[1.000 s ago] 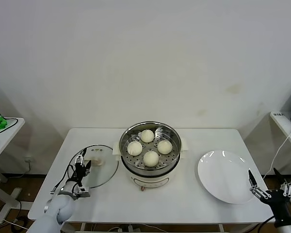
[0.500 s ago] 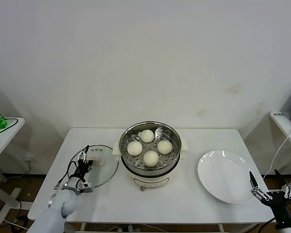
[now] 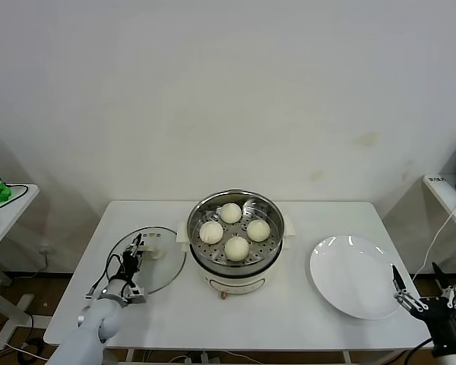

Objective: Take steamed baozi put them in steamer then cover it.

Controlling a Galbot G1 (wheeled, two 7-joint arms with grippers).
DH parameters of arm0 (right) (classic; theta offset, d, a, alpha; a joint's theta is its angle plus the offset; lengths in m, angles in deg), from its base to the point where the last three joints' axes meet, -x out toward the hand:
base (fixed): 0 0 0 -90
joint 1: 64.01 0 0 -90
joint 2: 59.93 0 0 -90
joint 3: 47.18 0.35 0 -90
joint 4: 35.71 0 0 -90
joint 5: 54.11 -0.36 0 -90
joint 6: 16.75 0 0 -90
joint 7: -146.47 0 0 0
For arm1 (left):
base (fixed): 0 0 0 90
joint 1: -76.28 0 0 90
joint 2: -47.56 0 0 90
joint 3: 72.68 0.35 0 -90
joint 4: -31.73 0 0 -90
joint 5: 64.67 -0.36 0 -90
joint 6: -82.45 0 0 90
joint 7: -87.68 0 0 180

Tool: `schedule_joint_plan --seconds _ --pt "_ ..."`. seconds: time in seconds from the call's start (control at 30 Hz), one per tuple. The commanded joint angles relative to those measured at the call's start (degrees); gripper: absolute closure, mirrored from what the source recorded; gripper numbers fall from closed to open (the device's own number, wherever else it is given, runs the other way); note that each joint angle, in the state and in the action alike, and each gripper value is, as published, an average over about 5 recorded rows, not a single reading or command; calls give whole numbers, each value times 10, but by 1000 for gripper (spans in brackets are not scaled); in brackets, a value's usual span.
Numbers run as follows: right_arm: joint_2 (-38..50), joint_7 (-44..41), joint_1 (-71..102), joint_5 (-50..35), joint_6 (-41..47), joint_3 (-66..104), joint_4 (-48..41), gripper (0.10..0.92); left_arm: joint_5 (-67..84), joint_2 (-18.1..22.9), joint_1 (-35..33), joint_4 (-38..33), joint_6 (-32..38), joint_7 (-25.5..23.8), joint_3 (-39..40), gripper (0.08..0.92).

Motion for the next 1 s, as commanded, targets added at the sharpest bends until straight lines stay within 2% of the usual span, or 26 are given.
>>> schedule_joint_plan --seconds 0.03,0.27,0.5,0.73,1.0 --pt "0 1 0 -2 1 0 2 203 -36 5 -4 8 10 26 -7 657" --pt "1 2 -2 -1 2 -1 5 203 -109 16 -31 -12 24 67 -41 846" --pt "2 12 -2 16 11 -4 10 203 -133 -5 -79 -107 -4 70 -106 866" --pt "4 20 -4 38 26 -5 17 202 -73 -57 -112 -195 -60 18 -181 866" --pt "2 22 -3 61 34 -6 25 202 54 -129 -90 -289 -150 -78 -181 866"
